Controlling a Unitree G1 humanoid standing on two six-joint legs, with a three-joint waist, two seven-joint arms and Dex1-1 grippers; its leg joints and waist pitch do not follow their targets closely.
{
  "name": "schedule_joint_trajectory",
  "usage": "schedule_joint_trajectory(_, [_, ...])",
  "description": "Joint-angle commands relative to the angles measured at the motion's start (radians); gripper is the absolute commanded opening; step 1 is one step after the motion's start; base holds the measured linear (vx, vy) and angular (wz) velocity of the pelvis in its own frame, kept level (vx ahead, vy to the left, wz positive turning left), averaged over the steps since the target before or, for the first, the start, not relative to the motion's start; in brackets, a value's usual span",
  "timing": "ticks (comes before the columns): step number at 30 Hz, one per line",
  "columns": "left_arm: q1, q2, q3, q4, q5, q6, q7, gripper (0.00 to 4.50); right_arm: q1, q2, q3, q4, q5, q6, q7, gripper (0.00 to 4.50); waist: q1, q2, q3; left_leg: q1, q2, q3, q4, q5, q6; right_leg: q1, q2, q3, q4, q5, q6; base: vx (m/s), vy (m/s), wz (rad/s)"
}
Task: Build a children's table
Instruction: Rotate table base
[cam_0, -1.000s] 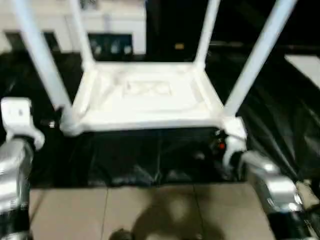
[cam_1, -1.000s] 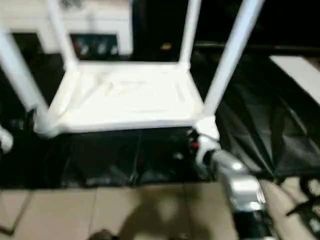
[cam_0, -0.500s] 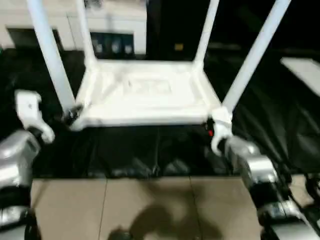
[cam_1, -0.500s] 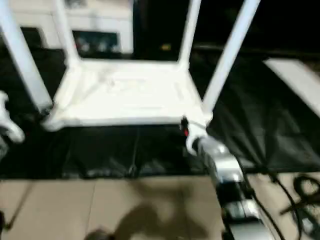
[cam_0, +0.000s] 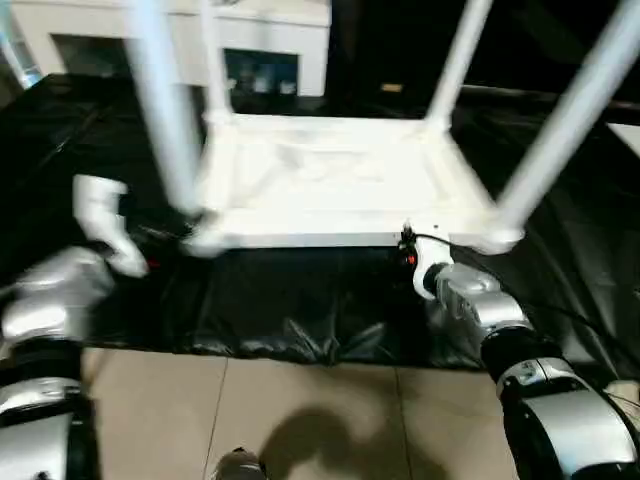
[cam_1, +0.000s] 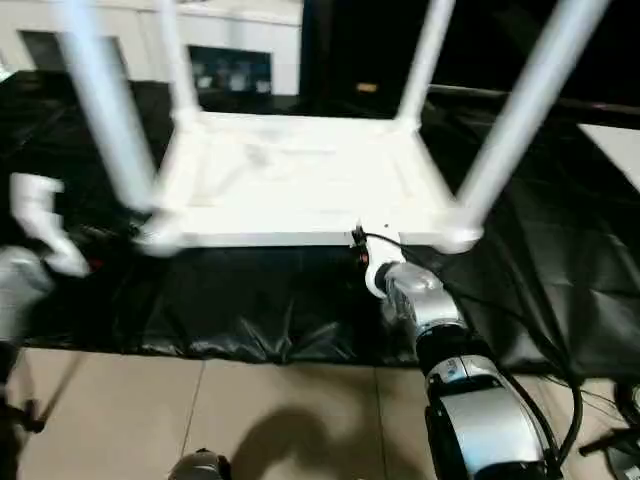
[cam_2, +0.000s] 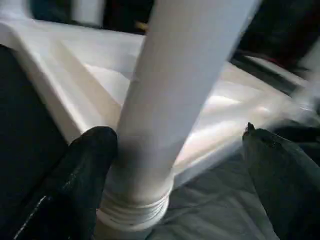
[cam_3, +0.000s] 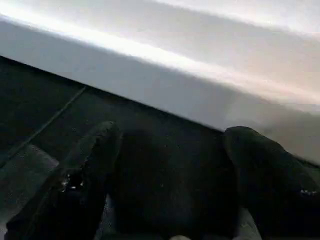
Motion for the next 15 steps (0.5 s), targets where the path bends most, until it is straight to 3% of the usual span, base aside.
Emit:
schedule_joint_trajectory(1, [-0.013,-0.037,-0.086,-0.068,-0.009,0.058,-0.081,4.45,-0.026,0.001,-0.014,0.031,-0.003,-0.023,-0.005,3.76,-0.014,0.022,-0.094,0.016,0.022,0.002,-0.063,-0.165,-0.044,0.029,-0.051,0.04,-0.054,-0.02,-0.226,0.053,0.033,-0.02])
schedule_joint_trajectory(5, [-0.018,-0.058,-0.122,-0.095,-0.003,0.06,-0.099,4.45,-0.036,0.008,-0.014,0.055,-0.004,-0.039,-0.006,3.76,-0.026,0.018,-0.098,0.008,0.015,0.004,-0.053,-0.123,-0.016,0.037,-0.044,0.038,-0.043,0.11,-0.249,0.0,0.0,0.0])
schedule_joint_trajectory(6, [-0.018,-0.058,-0.122,-0.095,-0.003,0.06,-0.099,4.45,-0.036,0.008,-0.014,0.055,-0.004,-0.039,-0.006,3.76,-0.031,0.019,-0.102,0.0,0.012,0.004,-0.045,-0.07,0.008,0.04,-0.043,0.037,-0.037,0.175,-0.255,0.0,0.0,0.0])
schedule_joint_trajectory(7, [-0.025,-0.068,-0.131,-0.094,0.001,0.055,-0.096,4.45,-0.041,0.011,-0.016,0.068,-0.007,-0.048,-0.006,3.76,-0.033,0.019,-0.1,0.0,0.012,0.005,-0.045,-0.069,0.015,0.039,-0.042,0.037,-0.037,0.178,-0.256,0.0,0.0,0.0])
schedule_joint_trajectory(8, [-0.031,-0.077,-0.139,-0.096,0.004,0.049,-0.096,4.45,-0.042,0.015,-0.017,0.074,-0.009,-0.053,-0.006,3.76,-0.034,0.025,-0.098,0.0,0.012,0.005,-0.046,-0.09,0.019,0.039,-0.045,0.037,-0.04,0.15,-0.255,0.0,0.0,0.0])
schedule_joint_trajectory(9, [-0.04,-0.094,-0.15,-0.106,0.003,0.049,-0.098,4.45,-0.043,0.02,-0.019,0.083,-0.011,-0.062,-0.006,3.76,-0.036,0.022,-0.097,0.0,0.013,0.007,-0.047,-0.105,0.018,0.039,-0.046,0.038,-0.045,0.128,-0.253,0.0,0.0,0.0])
schedule_joint_trajectory(11, [-0.042,-0.109,-0.164,-0.134,-0.003,0.06,-0.105,4.45,-0.041,0.025,-0.021,0.087,-0.013,-0.07,-0.006,3.76,-0.036,0.024,-0.093,0.003,0.017,0.005,-0.052,-0.153,0.002,0.039,-0.051,0.039,-0.05,0.062,-0.251,0.0,0.0,0.0])
schedule_joint_trajectory(13, [-0.022,-0.131,-0.206,-0.25,-0.038,0.118,-0.139,4.45,-0.032,0.027,-0.024,0.091,-0.013,-0.078,-0.006,3.76,-0.038,0.026,-0.091,0.004,0.02,0.003,-0.056,-0.194,-0.016,0.039,-0.052,0.04,-0.054,0.01,-0.244,0.0,0.0,0.0])
schedule_joint_trajectory(15, [-0.006,-0.134,-0.229,-0.311,-0.059,0.155,-0.159,4.45,-0.029,0.028,-0.023,0.092,-0.013,-0.081,-0.006,3.76,-0.038,0.027,-0.09,0.004,0.02,0.003,-0.056,-0.195,-0.02,0.039,-0.05,0.04,-0.055,0.009,-0.247,0.0,0.0,0.0])
